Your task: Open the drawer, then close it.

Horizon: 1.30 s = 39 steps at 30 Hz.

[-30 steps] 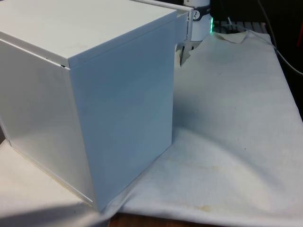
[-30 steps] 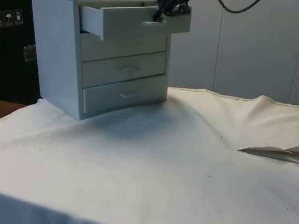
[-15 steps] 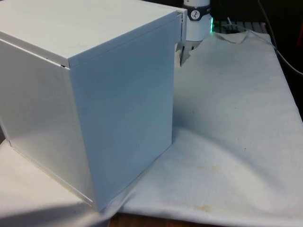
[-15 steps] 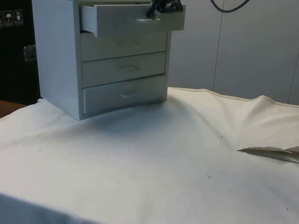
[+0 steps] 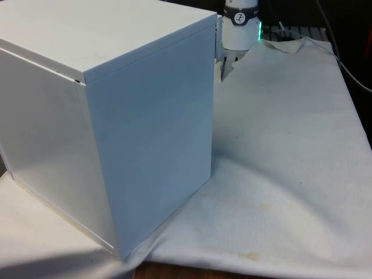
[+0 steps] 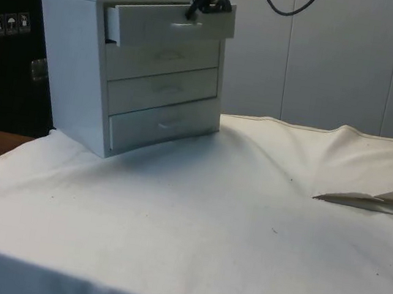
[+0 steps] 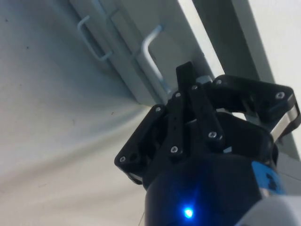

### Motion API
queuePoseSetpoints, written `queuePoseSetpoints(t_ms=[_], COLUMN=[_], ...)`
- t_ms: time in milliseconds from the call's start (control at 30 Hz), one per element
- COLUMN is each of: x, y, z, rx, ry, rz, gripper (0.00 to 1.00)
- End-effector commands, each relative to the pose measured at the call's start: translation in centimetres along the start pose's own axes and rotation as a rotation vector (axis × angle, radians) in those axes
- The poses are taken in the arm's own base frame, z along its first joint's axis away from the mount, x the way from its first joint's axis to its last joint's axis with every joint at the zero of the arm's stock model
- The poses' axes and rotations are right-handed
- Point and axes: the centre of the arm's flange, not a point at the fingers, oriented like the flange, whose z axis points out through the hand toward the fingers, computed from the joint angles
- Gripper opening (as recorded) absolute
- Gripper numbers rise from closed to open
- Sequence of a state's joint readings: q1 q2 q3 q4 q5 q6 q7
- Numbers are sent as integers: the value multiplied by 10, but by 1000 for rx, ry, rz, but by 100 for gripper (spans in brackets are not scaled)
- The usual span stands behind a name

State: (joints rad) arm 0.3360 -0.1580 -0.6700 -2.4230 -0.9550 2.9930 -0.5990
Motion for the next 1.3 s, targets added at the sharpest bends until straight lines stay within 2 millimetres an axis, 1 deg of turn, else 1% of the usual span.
queuePoseSetpoints(t_ms=[0, 33, 67, 300, 333, 367, 567, 600, 633, 667, 833, 867, 900, 1100, 1133, 1167, 1267], x=[0, 1, 1, 3, 5, 3, 4, 4, 6, 4, 6, 7, 6, 7, 8, 7, 7], y=[8, 1, 10, 19, 10, 22, 29, 29, 21, 29, 28, 22, 28, 29, 23, 29, 30], z=[2, 2, 4, 13, 13, 16, 22, 22, 22, 22, 23, 23, 23, 28, 27, 30, 32], rx=[-25, -1, -30, -47, -20, -51, -65, -66, -41, -66, -62, -43, -61, -62, -42, -61, -62], ry=[6, -1, 4, -3, -7, -5, -11, -11, -16, -12, -12, -17, -12, -15, -22, -17, -21], rz=[-3, 0, -4, -8, -6, -8, -11, -10, -10, -10, -11, -10, -10, -9, -11, -9, -9], gripper=[0, 0, 0, 0, 0, 0, 0, 0, 0, 0, 0, 0, 0, 0, 0, 0, 0])
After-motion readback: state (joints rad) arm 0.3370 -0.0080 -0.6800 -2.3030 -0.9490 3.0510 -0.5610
